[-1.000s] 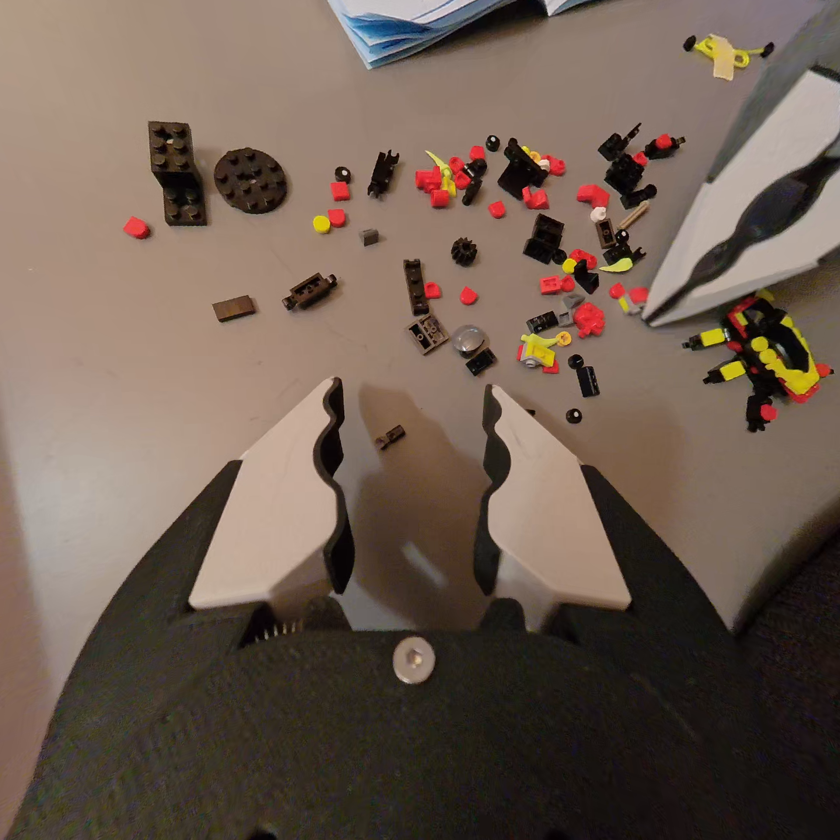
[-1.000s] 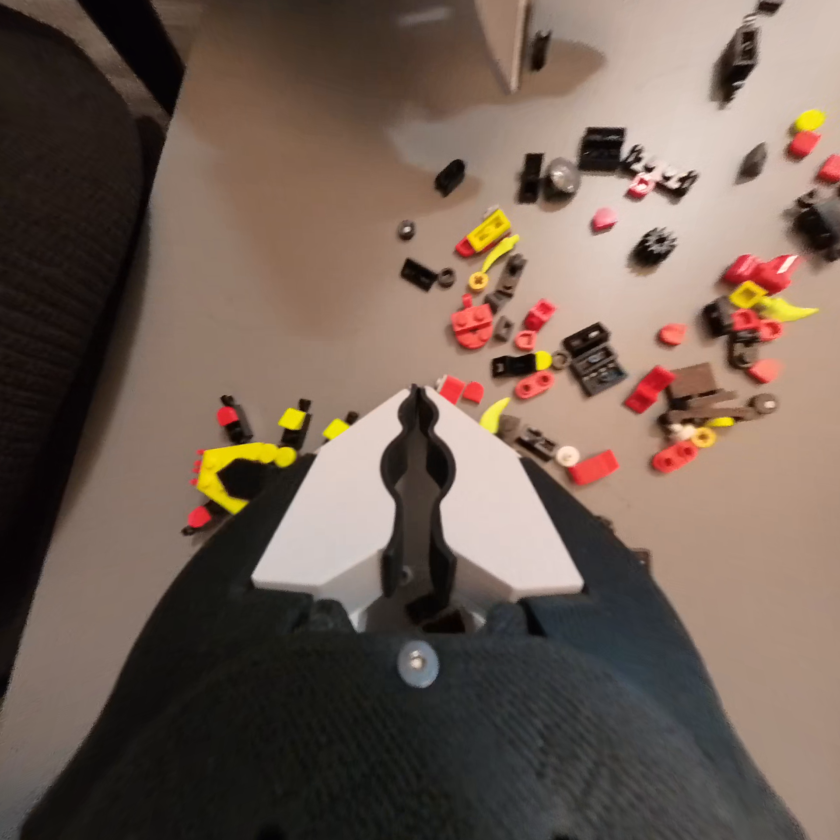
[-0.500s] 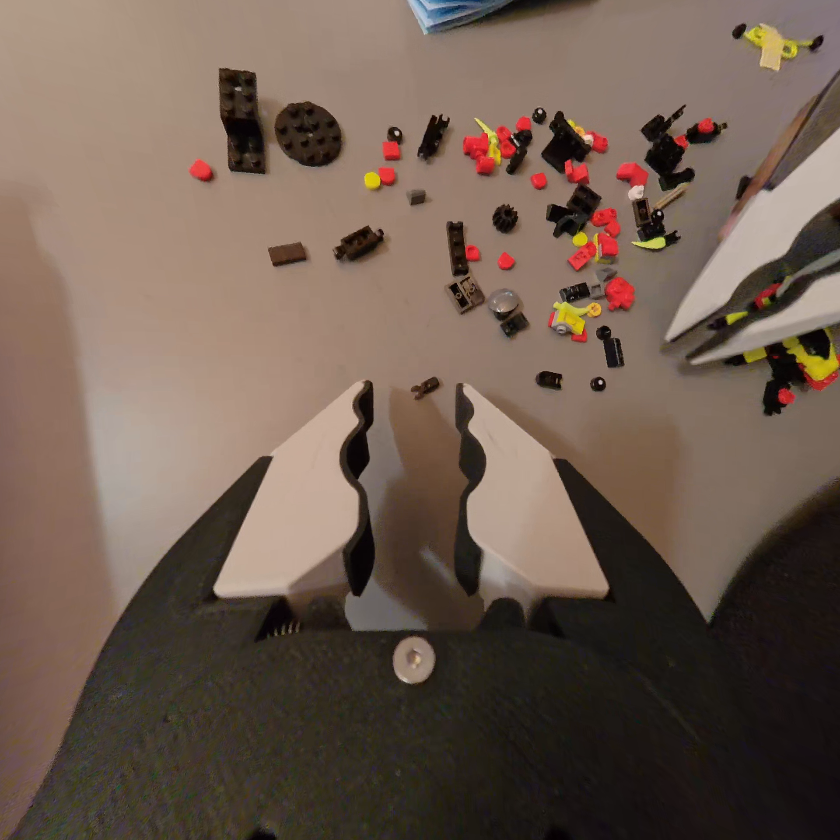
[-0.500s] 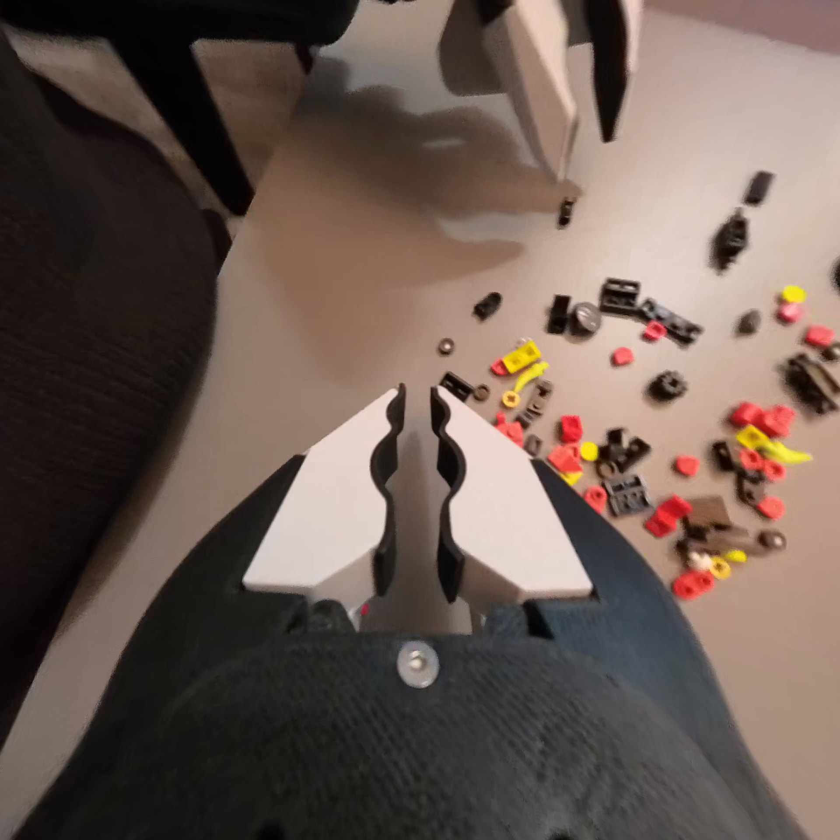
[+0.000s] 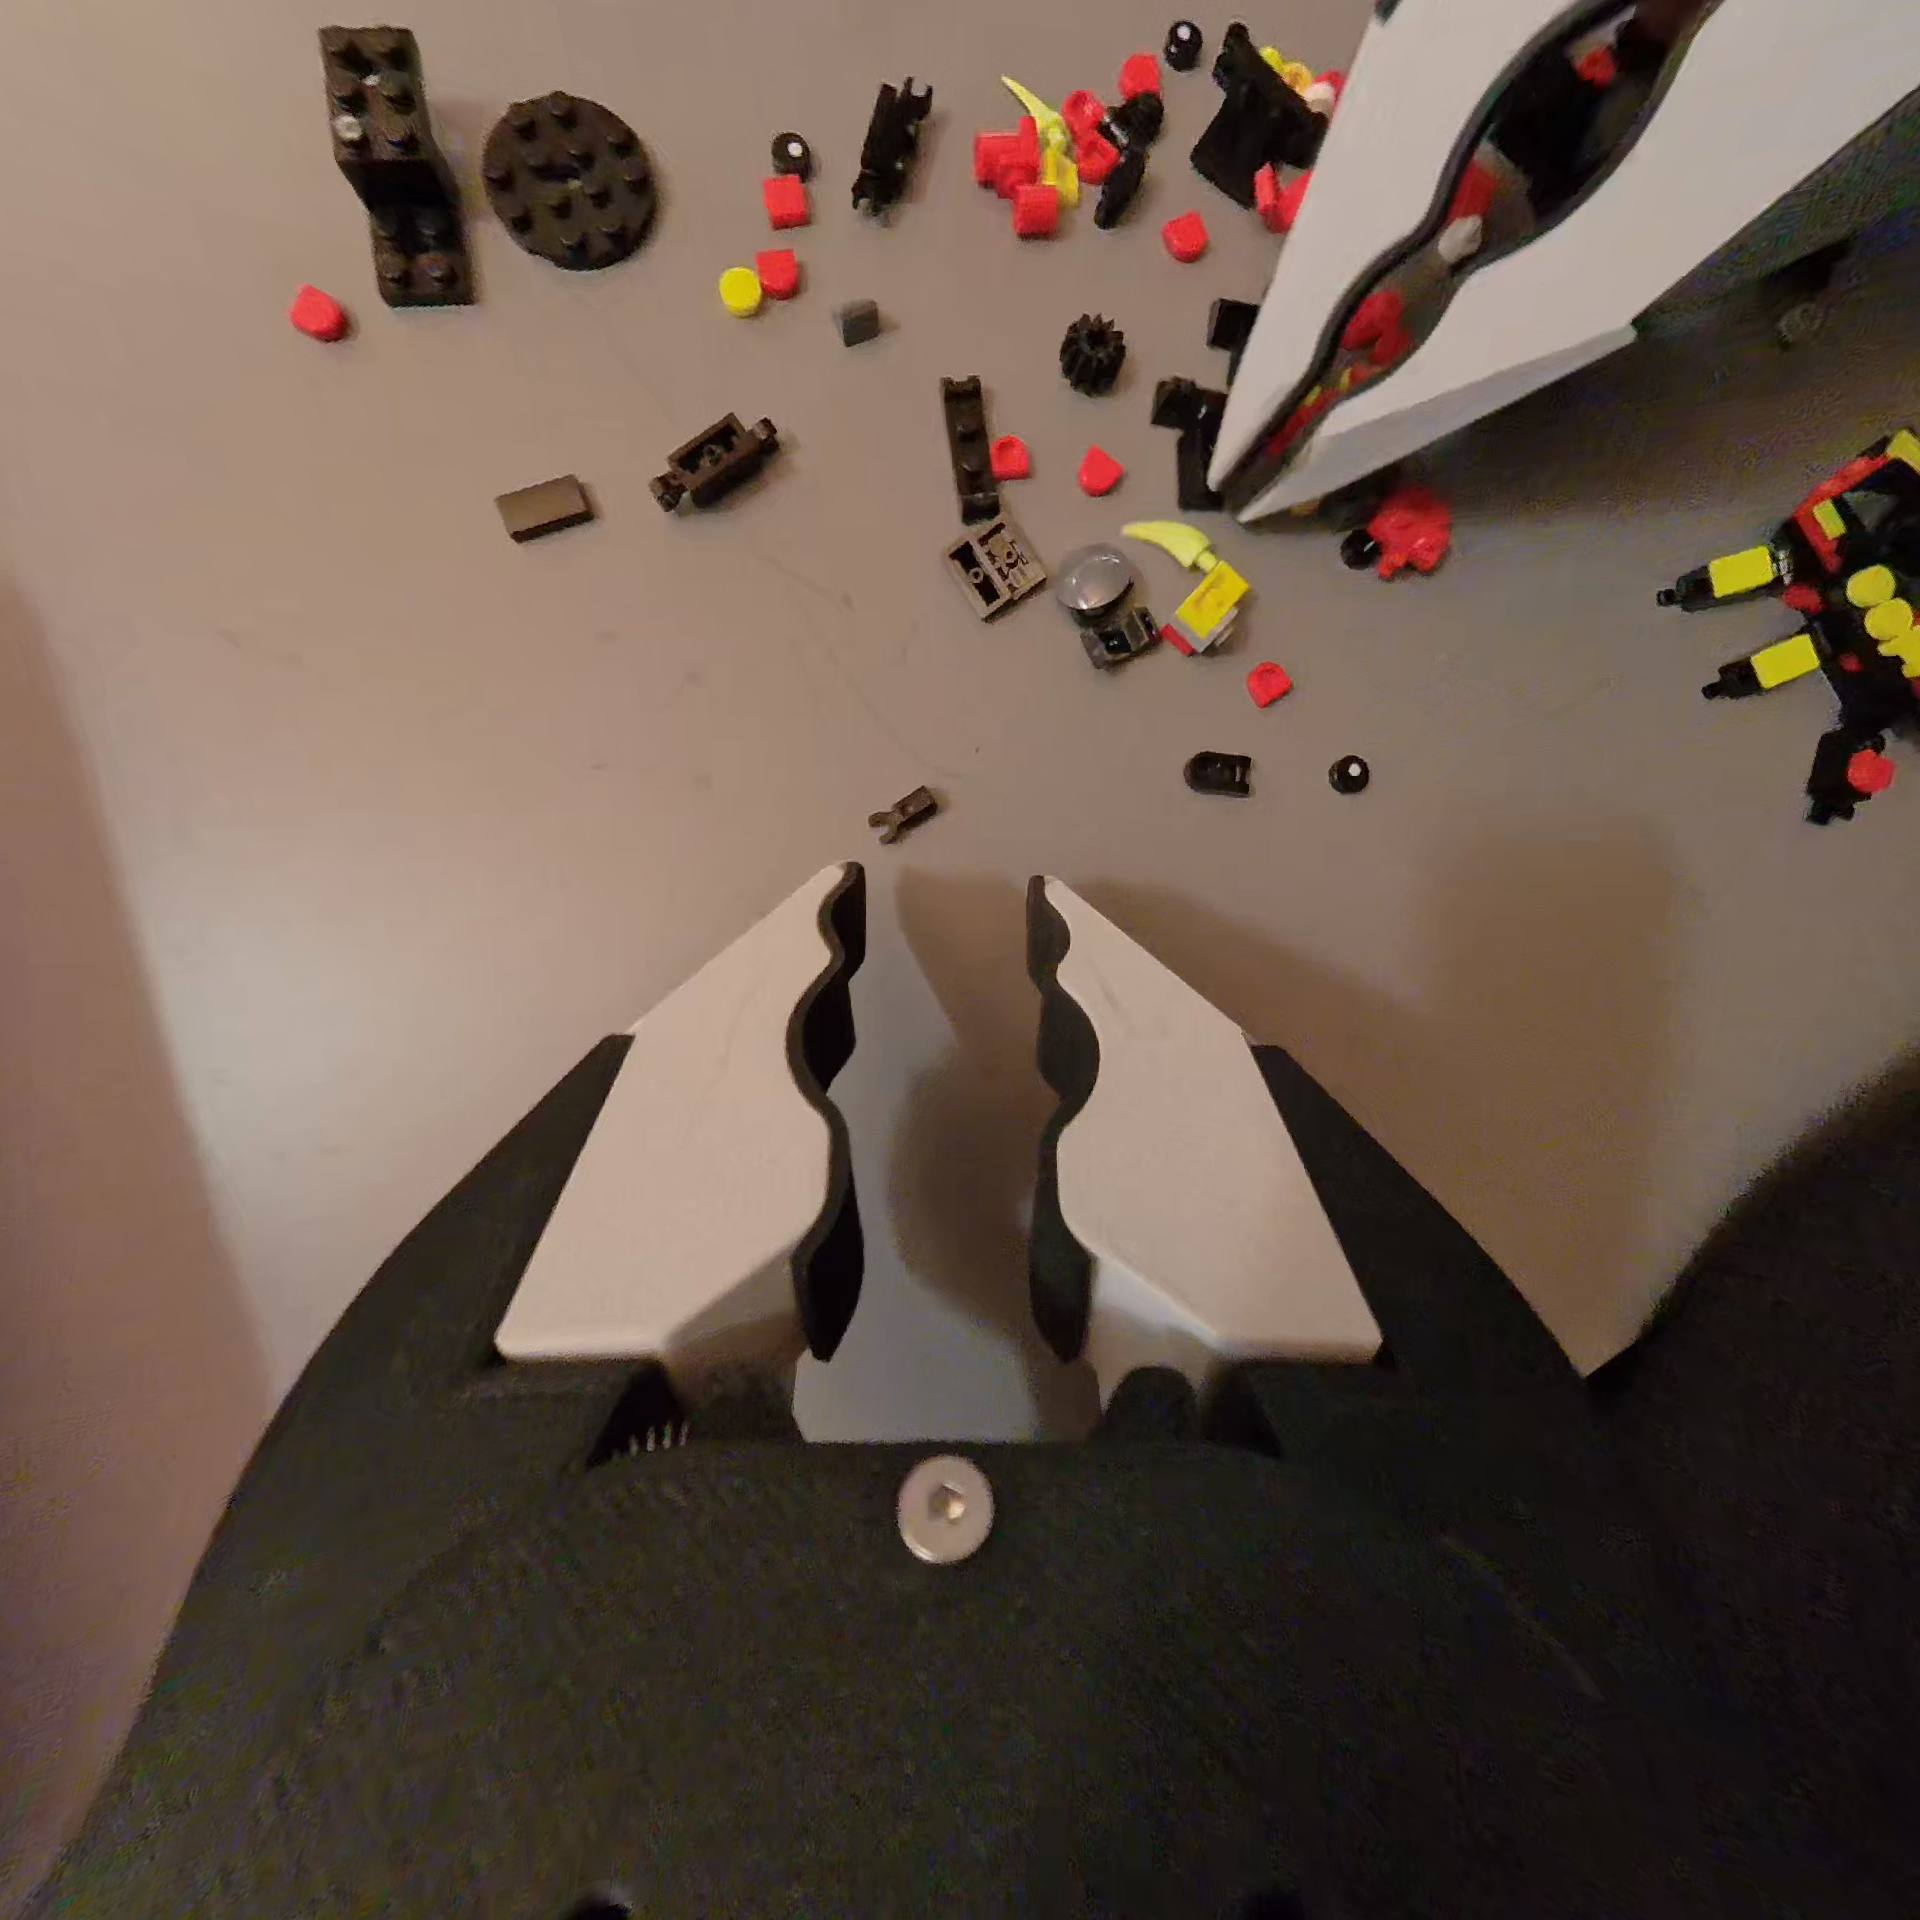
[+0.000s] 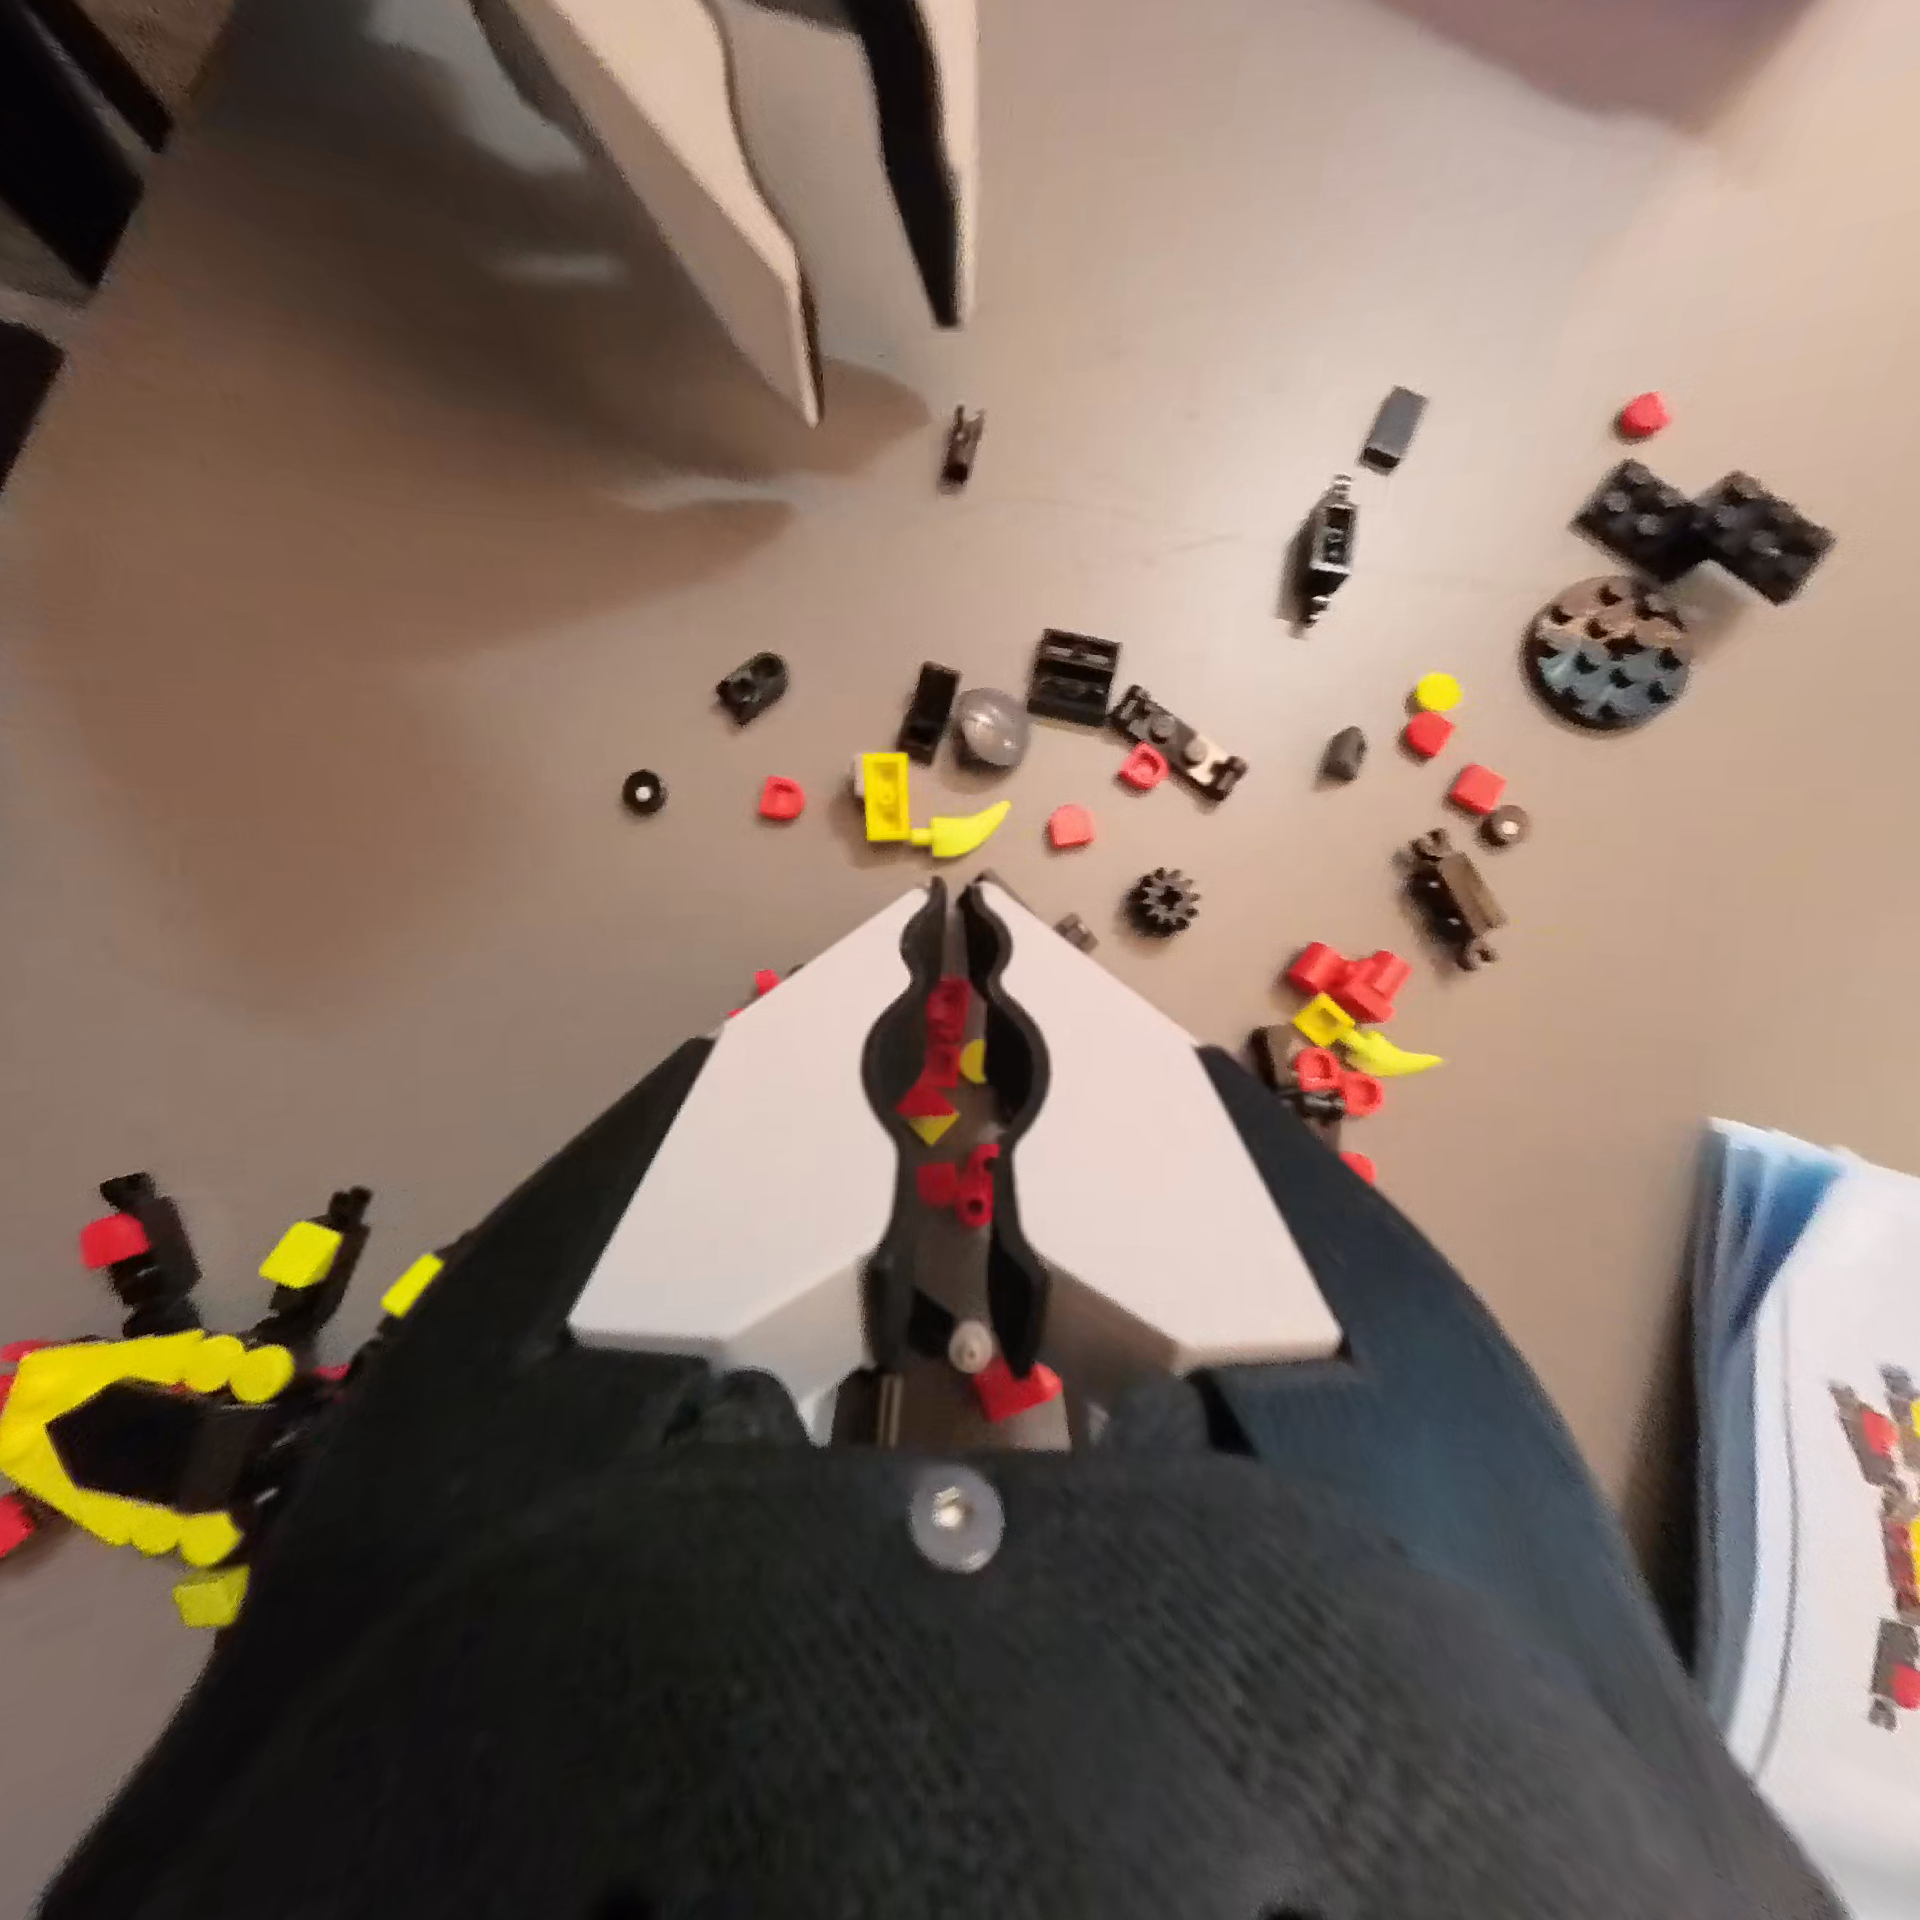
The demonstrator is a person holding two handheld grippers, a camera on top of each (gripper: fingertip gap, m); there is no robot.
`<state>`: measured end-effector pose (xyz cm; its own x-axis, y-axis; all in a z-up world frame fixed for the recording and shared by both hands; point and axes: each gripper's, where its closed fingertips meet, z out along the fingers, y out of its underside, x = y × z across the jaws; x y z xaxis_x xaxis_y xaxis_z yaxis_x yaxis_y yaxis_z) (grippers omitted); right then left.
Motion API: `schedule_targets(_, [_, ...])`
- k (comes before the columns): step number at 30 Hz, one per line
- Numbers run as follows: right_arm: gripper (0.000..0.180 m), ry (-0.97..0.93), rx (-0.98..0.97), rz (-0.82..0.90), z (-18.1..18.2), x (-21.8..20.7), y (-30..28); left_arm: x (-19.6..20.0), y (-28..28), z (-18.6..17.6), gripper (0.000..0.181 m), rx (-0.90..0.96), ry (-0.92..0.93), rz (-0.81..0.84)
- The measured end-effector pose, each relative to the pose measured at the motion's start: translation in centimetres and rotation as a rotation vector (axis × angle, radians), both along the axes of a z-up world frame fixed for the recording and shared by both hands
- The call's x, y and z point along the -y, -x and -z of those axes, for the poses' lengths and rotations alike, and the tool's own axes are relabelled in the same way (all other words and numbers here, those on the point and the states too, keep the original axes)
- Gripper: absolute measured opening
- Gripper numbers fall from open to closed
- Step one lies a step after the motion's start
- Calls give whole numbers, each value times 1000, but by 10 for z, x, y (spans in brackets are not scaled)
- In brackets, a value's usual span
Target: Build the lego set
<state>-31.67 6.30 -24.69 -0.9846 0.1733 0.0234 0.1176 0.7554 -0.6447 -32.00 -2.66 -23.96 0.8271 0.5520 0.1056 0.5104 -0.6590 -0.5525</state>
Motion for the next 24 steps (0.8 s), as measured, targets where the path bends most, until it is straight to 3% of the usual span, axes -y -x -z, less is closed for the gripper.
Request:
schedule_targets(5, [11, 110, 72, -38, -18, 15, -26, -4, 3, 4, 30, -5, 12, 1])
schedule_targets(10, [19, 53, 43, -140, -6, 37, -53, -8, 5, 13, 27, -17, 70, 20])
schedule_targets(14, [20, 21, -23, -149, 1, 38, -38, -15, 3, 13, 6, 3, 45, 22])
schedule_targets(20, [7, -6, -108, -70, 1, 24, 12, -28, 18, 13, 2, -10, 7, 19])
schedule_targets(24, [13, 37, -77, 11, -9, 16, 22, -37, 35, 9, 4, -59, -3, 22])
